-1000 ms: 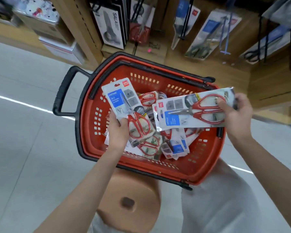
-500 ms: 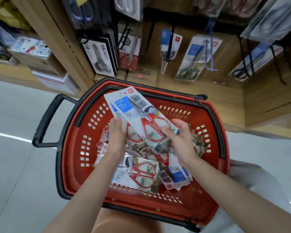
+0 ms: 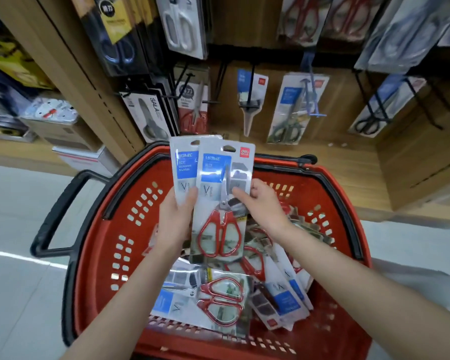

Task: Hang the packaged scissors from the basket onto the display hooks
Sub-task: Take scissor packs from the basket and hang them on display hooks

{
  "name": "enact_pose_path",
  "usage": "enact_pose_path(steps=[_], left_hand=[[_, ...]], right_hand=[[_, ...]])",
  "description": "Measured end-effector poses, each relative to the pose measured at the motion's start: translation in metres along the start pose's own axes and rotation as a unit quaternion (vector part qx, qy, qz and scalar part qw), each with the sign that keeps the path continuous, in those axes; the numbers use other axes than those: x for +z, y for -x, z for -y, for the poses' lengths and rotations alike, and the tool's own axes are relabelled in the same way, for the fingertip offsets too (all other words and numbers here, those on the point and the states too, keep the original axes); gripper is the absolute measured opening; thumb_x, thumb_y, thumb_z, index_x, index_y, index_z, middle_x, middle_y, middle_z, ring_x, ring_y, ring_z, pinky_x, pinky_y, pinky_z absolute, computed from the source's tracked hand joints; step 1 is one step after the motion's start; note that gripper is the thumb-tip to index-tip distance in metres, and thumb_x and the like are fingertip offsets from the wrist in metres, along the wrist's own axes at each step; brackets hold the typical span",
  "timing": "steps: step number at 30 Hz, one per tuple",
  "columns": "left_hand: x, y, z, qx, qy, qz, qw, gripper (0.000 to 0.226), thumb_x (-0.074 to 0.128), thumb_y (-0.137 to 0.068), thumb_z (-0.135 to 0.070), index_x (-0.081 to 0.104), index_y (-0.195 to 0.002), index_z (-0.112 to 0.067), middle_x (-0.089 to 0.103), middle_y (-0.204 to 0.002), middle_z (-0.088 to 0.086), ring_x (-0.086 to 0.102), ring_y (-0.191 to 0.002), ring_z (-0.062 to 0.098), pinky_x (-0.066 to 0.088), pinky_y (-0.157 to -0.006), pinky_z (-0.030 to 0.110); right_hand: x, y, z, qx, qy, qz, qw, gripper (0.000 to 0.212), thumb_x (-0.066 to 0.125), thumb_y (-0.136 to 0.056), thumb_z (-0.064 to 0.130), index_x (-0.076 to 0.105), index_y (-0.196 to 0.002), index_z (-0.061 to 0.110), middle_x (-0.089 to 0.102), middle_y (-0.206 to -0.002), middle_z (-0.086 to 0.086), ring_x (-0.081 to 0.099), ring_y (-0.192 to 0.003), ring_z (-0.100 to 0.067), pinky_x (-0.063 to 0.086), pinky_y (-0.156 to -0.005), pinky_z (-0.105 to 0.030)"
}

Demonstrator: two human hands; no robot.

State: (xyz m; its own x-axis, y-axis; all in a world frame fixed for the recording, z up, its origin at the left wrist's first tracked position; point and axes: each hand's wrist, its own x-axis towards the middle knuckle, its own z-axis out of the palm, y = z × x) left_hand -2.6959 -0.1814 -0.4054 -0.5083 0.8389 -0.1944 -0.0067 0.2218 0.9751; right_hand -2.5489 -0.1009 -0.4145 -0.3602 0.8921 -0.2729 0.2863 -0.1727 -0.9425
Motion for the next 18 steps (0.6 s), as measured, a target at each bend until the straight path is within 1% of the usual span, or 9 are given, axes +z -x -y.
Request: enact_pose_path(steps=[2, 4, 5, 7, 10, 13, 15, 18], left_hand=[[0.001, -0.001, -0.001, -0.023, 0.025, -0.003, 0.999, 0.019, 0.045, -0.098, -0.038, 0.063, -0.101, -0.033, 0.073, -0.101, 0.002, 0.070, -0.091, 0.025, 0.057, -0.078, 0.045], [0.000, -0.002, -0.004, -0.033, 0.037, -0.019, 0.999, 0.020, 0.042, -0.099, -0.037, 0.062, -0.102, -0.033, 0.072, -0.102, 0.004, 0.070, -0.093, 0.029, 0.054, -0.084, 0.054], [-0.001, -0.001, -0.007, -0.035, 0.034, -0.023, 0.999, 0.020, 0.042, -0.100, -0.035, 0.062, -0.104, -0.032, 0.072, -0.102, 0.004, 0.070, -0.093, 0.029, 0.053, -0.085, 0.056], [-0.003, 0.000, -0.011, -0.033, 0.020, 0.000, 0.999, 0.020, 0.044, -0.099, -0.034, 0.062, -0.107, -0.029, 0.072, -0.103, 0.003, 0.070, -0.093, 0.026, 0.053, -0.087, 0.055], [-0.001, 0.001, -0.017, -0.036, -0.009, 0.078, 0.996, 0.017, 0.053, -0.095, -0.031, 0.061, -0.109, -0.028, 0.073, -0.103, 0.002, 0.070, -0.093, 0.023, 0.053, -0.087, 0.052], [0.004, 0.001, -0.021, -0.032, -0.056, 0.116, 0.991, 0.018, 0.065, -0.087, -0.023, 0.062, -0.103, -0.030, 0.073, -0.101, -0.001, 0.071, -0.092, 0.020, 0.055, -0.086, 0.050], [0.007, 0.004, -0.022, -0.016, -0.079, 0.120, 0.989, 0.024, 0.071, -0.083, -0.015, 0.061, -0.098, -0.032, 0.072, -0.100, -0.006, 0.070, -0.093, 0.016, 0.056, -0.085, 0.046], [0.006, 0.011, -0.024, 0.016, -0.107, 0.125, 0.986, 0.029, 0.075, -0.078, -0.011, 0.062, -0.096, -0.030, 0.072, -0.097, -0.012, 0.069, -0.091, 0.006, 0.056, -0.084, 0.039]], right_hand=[[-0.008, -0.002, -0.001, -0.009, -0.011, -0.026, 1.000, 0.008, 0.059, -0.092, 0.023, 0.057, -0.099, 0.020, 0.068, -0.102, -0.003, 0.066, -0.094, -0.020, 0.053, -0.086, -0.045], [-0.016, -0.002, -0.002, -0.010, -0.016, -0.052, 0.998, 0.015, 0.059, -0.092, 0.021, 0.056, -0.107, 0.020, 0.066, -0.108, -0.001, 0.064, -0.098, -0.017, 0.053, -0.088, -0.044], [-0.021, 0.000, -0.001, -0.006, -0.022, -0.057, 0.998, 0.019, 0.059, -0.092, 0.020, 0.056, -0.111, 0.019, 0.066, -0.110, 0.000, 0.064, -0.100, -0.017, 0.053, -0.090, -0.043], [-0.029, 0.004, 0.000, 0.005, -0.028, -0.047, 0.999, 0.023, 0.059, -0.093, 0.018, 0.055, -0.115, 0.017, 0.066, -0.112, 0.001, 0.065, -0.100, -0.018, 0.052, -0.090, -0.044], [-0.034, 0.010, -0.001, 0.020, -0.027, 0.005, 0.999, 0.025, 0.058, -0.093, 0.018, 0.055, -0.118, 0.018, 0.065, -0.115, 0.000, 0.064, -0.104, -0.019, 0.052, -0.093, -0.046], [-0.034, 0.016, 0.001, 0.042, -0.076, 0.026, 0.996, 0.027, 0.058, -0.092, 0.012, 0.053, -0.118, 0.018, 0.065, -0.116, -0.005, 0.065, -0.104, -0.023, 0.051, -0.093, -0.049], [-0.033, 0.023, 0.003, 0.028, -0.076, 0.016, 0.997, 0.029, 0.061, -0.090, 0.010, 0.052, -0.116, 0.019, 0.064, -0.116, -0.003, 0.064, -0.104, -0.019, 0.052, -0.093, -0.045], [-0.034, 0.040, 0.009, -0.024, -0.066, -0.033, 0.997, 0.026, 0.063, -0.090, 0.019, 0.054, -0.114, 0.024, 0.065, -0.114, 0.007, 0.063, -0.105, -0.009, 0.051, -0.092, -0.034]])
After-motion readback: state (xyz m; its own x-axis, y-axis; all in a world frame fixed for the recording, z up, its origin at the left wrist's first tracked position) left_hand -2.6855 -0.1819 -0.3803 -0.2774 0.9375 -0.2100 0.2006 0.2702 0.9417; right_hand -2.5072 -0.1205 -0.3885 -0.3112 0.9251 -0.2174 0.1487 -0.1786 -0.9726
